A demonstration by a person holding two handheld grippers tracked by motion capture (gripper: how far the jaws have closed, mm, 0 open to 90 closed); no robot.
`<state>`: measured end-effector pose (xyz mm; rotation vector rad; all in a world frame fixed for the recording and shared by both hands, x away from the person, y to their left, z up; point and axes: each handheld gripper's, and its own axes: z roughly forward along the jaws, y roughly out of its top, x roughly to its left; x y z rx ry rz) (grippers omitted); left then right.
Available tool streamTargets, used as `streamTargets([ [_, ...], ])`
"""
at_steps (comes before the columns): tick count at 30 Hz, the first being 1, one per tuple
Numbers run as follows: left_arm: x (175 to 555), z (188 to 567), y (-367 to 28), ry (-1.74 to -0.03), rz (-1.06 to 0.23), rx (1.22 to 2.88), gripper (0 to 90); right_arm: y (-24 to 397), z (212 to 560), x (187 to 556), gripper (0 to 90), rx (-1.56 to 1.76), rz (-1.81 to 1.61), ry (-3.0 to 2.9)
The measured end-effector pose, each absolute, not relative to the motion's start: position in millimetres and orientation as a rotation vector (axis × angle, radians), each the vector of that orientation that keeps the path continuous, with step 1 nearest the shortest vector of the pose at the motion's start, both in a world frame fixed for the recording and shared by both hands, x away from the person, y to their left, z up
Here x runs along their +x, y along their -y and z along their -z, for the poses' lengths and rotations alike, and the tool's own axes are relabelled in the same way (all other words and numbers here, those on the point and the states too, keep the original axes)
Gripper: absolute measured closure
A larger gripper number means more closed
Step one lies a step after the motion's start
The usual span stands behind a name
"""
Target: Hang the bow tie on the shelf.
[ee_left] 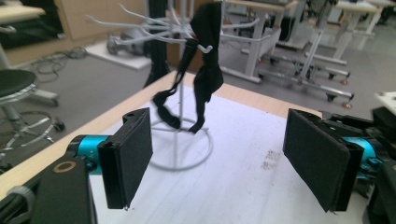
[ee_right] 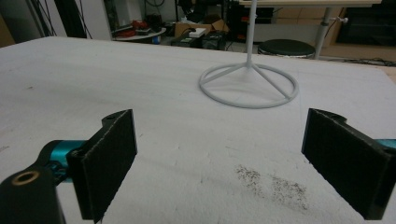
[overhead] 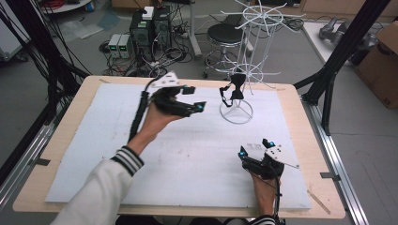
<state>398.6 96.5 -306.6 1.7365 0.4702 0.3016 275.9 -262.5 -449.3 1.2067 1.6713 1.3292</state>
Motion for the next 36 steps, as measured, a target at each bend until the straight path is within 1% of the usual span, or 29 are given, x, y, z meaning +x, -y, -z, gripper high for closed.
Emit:
streamTargets([
  [2, 387.1, 307.2, -124.8, -0.474, -0.330, 1.707, 23.5, 263.5, 449.4, 276.3, 9.3, 1.211, -1.337, -1.664],
  [3, 381.0, 308.8, -138.8, -0.479, -0.351, 1.695, 21.6, 264.0, 449.3, 275.8, 9.3, 1.218, -1.343, -1.663],
  [7, 355.6, 321.7, -188.5, -0.497, -0.472, 1.680, 21.7, 264.1, 449.4, 274.8, 9.3, 1.209, -1.346, -1.656],
  [11, 321.9, 354.7, -240.0, -0.518, -0.554, 1.639, 21.8, 264.1, 449.5, 274.4, 9.3, 1.200, -1.345, -1.650],
  [15, 299.3, 392.3, -272.9, -0.583, -0.604, 1.610, 22.3, 264.1, 449.5, 274.2, 9.3, 1.202, -1.349, -1.649],
  [21, 280.8, 431.0, -293.3, -0.672, -0.635, 1.494, 23.3, 262.9, 449.6, 273.0, 9.3, 1.195, -1.349, -1.647],
  [23, 278.1, 439.1, -295.8, -0.681, -0.663, 1.462, 25.3, 262.8, 449.6, 272.6, 9.3, 1.189, -1.349, -1.643],
  [27, 280.1, 453.4, -296.6, -0.725, -0.655, 1.456, 24.7, 262.6, 449.7, 271.8, 9.3, 1.174, -1.348, -1.640],
  [36, 279.6, 453.4, -296.1, -0.742, -0.675, 1.449, 20.6, 263.2, 450.3, 269.1, 9.3, 1.157, -1.369, -1.622],
])
